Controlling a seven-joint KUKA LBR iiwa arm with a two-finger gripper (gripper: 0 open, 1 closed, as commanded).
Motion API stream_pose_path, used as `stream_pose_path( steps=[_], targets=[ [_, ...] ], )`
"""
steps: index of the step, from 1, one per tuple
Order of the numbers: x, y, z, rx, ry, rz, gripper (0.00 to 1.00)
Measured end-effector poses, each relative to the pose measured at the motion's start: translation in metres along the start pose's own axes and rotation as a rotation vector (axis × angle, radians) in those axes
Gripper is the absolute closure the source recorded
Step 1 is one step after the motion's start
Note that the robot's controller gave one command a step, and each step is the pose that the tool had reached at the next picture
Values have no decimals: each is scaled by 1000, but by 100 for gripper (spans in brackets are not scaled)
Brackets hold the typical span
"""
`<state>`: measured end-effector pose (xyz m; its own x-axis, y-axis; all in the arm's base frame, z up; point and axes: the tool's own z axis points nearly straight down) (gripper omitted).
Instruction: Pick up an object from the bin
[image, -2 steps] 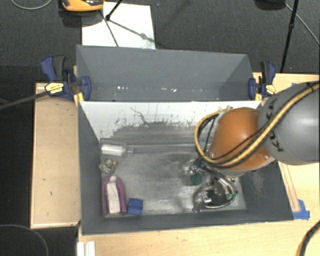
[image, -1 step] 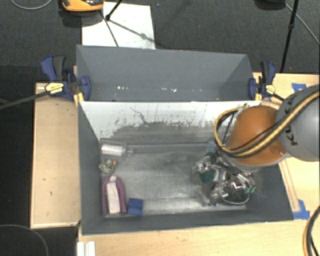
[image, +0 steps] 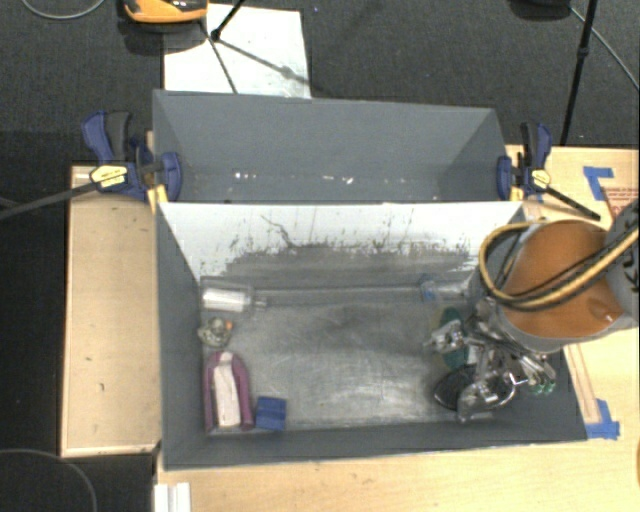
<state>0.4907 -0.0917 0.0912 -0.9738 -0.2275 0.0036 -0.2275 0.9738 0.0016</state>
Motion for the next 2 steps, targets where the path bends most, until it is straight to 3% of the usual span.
stream_pose_path(
  steps=[1, 2],
  targets=[
    [-2, 2, 0, 0, -3, -3, 100],
    [-2, 2, 0, 0, -3, -1, 0]
  ],
)
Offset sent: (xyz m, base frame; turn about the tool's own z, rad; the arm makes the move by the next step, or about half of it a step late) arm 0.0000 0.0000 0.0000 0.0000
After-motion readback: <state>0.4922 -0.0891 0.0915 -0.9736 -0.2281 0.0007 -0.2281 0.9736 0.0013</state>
